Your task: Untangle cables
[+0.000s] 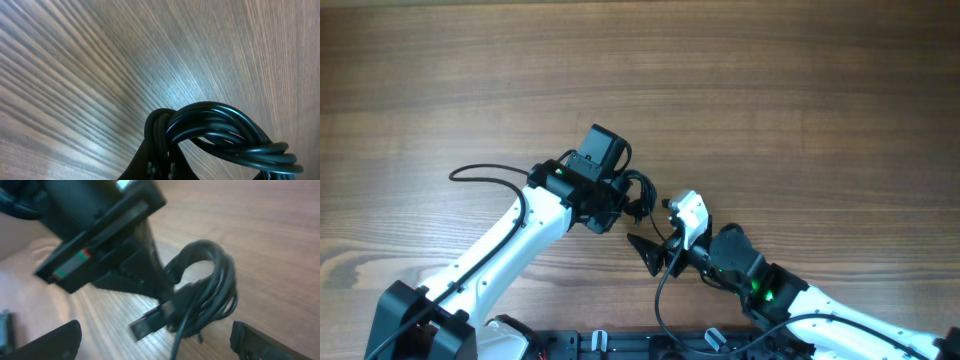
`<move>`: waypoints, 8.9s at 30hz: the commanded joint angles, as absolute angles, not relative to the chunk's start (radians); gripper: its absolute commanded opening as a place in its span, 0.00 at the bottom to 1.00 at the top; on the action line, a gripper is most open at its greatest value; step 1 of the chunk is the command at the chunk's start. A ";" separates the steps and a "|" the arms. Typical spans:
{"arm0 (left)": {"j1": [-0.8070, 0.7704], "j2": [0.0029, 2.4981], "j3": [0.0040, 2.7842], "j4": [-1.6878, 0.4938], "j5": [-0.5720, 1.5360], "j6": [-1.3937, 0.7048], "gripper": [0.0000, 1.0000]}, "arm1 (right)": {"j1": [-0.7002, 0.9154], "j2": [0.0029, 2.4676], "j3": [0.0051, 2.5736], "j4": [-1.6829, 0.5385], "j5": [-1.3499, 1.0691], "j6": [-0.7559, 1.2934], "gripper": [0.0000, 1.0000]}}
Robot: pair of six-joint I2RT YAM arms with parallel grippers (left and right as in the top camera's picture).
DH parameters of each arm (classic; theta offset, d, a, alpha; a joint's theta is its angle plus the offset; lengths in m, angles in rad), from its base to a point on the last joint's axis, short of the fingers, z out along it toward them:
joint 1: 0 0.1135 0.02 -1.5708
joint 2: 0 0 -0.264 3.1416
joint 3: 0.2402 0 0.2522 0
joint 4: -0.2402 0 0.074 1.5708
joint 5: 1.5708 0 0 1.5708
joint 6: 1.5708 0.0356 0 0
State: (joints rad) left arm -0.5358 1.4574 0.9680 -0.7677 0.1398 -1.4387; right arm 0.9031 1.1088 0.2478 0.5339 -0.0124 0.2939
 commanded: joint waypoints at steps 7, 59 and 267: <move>-0.532 1.447 0.971 -0.760 0.219 -1.500 0.04 | 0.912 1.286 0.274 0.695 0.083 0.201 0.32; -0.686 1.329 0.971 -0.552 0.419 -0.485 0.04 | 0.862 1.119 0.275 0.530 0.195 1.044 0.57; -0.518 1.328 0.970 -0.495 0.080 -0.919 0.04 | 0.443 1.085 0.275 0.909 -0.485 0.678 0.04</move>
